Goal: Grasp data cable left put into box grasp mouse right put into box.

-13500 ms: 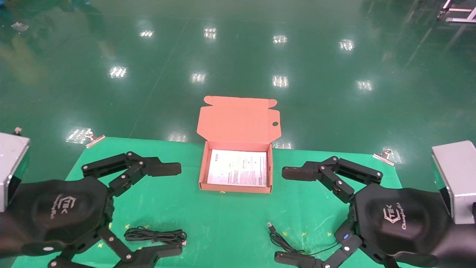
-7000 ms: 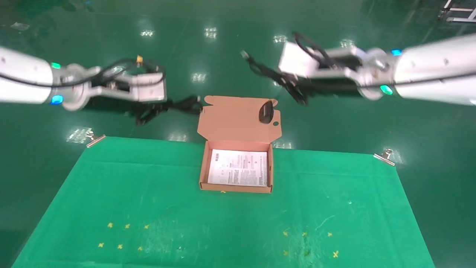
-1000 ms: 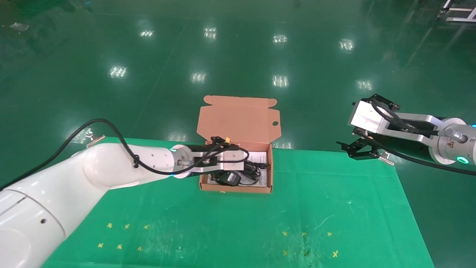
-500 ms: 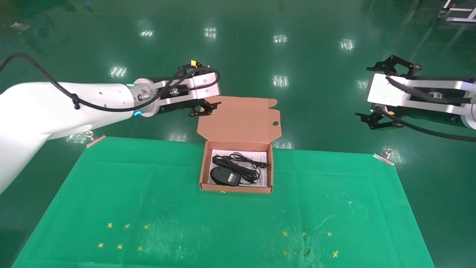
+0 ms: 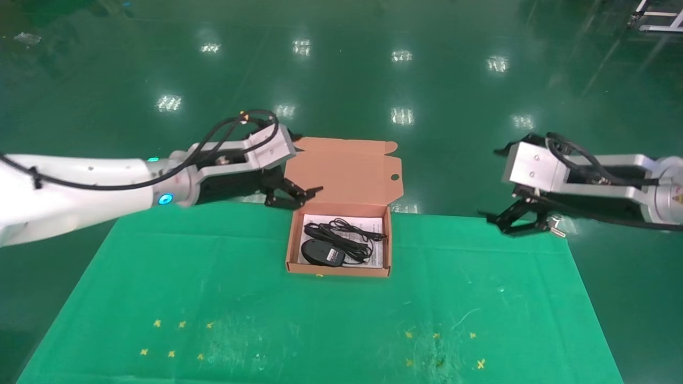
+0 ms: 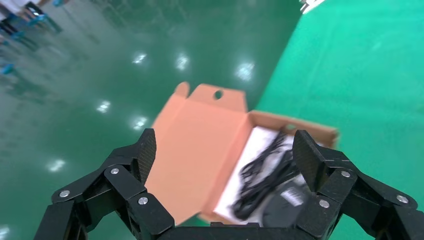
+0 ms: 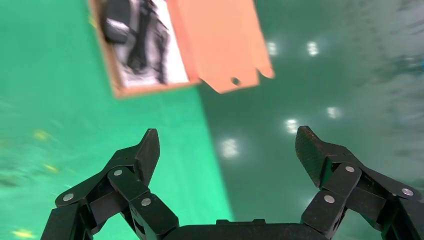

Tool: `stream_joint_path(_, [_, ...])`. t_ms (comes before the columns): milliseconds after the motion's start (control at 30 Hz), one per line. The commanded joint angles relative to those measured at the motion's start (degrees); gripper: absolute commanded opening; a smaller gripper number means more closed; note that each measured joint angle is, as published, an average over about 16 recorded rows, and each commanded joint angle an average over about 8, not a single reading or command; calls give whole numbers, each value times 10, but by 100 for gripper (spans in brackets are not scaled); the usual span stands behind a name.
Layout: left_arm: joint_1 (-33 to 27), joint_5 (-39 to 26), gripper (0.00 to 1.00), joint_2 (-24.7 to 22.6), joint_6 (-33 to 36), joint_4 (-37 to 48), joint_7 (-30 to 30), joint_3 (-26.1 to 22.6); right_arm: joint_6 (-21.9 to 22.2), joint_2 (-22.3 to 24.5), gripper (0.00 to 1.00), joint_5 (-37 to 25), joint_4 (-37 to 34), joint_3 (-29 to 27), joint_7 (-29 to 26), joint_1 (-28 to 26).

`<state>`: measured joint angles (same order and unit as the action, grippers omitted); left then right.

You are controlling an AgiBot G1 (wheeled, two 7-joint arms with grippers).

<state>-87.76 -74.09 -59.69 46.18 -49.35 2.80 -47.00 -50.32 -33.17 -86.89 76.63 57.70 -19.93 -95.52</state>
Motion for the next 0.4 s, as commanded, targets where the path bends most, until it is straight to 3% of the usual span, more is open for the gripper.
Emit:
stream_joint_path(33, [12, 15, 100, 12, 19, -12, -6, 15, -16, -1, 100, 21, -1, -19, 4, 16])
stream_joint_path(167, [35, 43, 96, 33, 53, -32, -18, 41, -46, -2, 100, 58, -4, -54, 12, 44])
stream_joint_path(400, [65, 80, 98, 61, 98, -60, -34, 77, -84, -4, 100, 107, -7, -99, 22, 81])
